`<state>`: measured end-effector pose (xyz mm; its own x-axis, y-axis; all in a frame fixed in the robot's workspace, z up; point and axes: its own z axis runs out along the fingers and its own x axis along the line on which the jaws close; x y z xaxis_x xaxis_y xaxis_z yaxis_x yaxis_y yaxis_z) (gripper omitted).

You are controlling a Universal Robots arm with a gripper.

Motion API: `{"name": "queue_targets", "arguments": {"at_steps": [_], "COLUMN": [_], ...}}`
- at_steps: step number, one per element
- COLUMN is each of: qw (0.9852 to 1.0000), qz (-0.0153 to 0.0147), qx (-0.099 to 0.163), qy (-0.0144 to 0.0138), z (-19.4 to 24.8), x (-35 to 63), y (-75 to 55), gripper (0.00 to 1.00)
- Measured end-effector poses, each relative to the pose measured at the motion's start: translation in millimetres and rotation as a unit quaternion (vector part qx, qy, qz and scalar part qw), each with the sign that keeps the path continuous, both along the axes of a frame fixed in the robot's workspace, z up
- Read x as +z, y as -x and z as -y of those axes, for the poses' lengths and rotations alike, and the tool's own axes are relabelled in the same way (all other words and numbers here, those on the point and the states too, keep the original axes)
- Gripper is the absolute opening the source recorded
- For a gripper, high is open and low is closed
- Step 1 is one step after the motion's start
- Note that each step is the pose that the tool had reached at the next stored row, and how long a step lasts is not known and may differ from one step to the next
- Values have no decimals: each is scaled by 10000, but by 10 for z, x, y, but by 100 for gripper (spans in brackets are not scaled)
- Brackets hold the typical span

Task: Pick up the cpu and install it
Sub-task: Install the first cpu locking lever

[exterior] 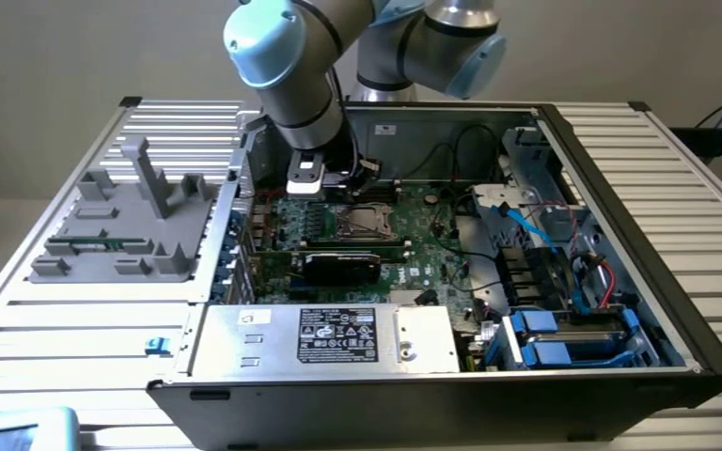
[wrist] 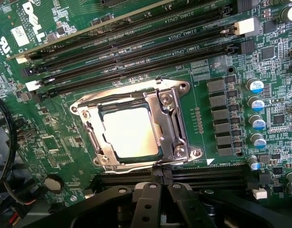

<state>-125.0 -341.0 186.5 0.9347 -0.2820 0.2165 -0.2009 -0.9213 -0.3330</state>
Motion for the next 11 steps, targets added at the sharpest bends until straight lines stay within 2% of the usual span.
{"name": "queue_targets", "arguments": {"at_steps": [11], "qw": [10000], "qz": [-3], "qx": [1], "qy": [5], "z": [0], "x": [0], "y": [-29], "gripper": [11]}}
